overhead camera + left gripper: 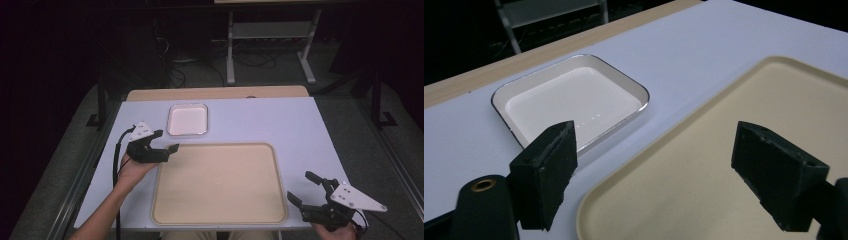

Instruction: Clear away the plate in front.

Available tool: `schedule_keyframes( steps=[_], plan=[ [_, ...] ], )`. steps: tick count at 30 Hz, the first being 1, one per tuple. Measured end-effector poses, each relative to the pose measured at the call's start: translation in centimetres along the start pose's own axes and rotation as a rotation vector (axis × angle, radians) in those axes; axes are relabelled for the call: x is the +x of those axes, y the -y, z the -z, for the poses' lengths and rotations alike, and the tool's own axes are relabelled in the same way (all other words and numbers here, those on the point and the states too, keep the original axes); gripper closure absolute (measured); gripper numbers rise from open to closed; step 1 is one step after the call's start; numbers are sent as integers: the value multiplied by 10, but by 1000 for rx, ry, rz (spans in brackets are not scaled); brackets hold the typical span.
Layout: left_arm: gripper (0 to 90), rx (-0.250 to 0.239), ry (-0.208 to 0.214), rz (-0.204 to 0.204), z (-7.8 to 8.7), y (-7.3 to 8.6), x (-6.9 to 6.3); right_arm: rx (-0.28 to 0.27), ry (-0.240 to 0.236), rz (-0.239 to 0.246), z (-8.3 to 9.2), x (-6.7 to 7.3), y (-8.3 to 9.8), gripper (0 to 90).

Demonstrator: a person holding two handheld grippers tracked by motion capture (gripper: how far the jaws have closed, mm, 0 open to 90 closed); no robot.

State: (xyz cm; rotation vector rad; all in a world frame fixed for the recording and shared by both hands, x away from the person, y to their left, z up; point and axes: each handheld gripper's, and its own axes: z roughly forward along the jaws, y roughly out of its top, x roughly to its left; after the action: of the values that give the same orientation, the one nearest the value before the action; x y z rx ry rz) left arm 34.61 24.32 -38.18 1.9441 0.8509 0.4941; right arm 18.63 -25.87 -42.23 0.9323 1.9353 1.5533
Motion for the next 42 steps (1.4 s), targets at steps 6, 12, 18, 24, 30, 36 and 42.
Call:
schedule_keyframes(
  steps=[6,12,18,24,30,36,42],
  plan=[
    [218,16,-4,1,-6,-8,8,0,-4,-1,1,0,0,130],
    [229,34,-17,19,-12,-16,20,0,-5,2,1,0,0,130],
    [235,51,-29,58,-23,-28,37,3,-4,2,0,0,0,130],
    [258,77,-43,78,-36,-40,49,2,-4,-1,0,0,0,130],
    [274,111,-64,88,-48,-51,61,3,-5,-6,0,-1,1,130],
    [283,160,-92,118,-62,-55,77,1,-13,-14,0,-1,1,130],
    [329,183,-130,177,-77,-62,90,0,-9,-18,0,-2,1,130]
  ],
)
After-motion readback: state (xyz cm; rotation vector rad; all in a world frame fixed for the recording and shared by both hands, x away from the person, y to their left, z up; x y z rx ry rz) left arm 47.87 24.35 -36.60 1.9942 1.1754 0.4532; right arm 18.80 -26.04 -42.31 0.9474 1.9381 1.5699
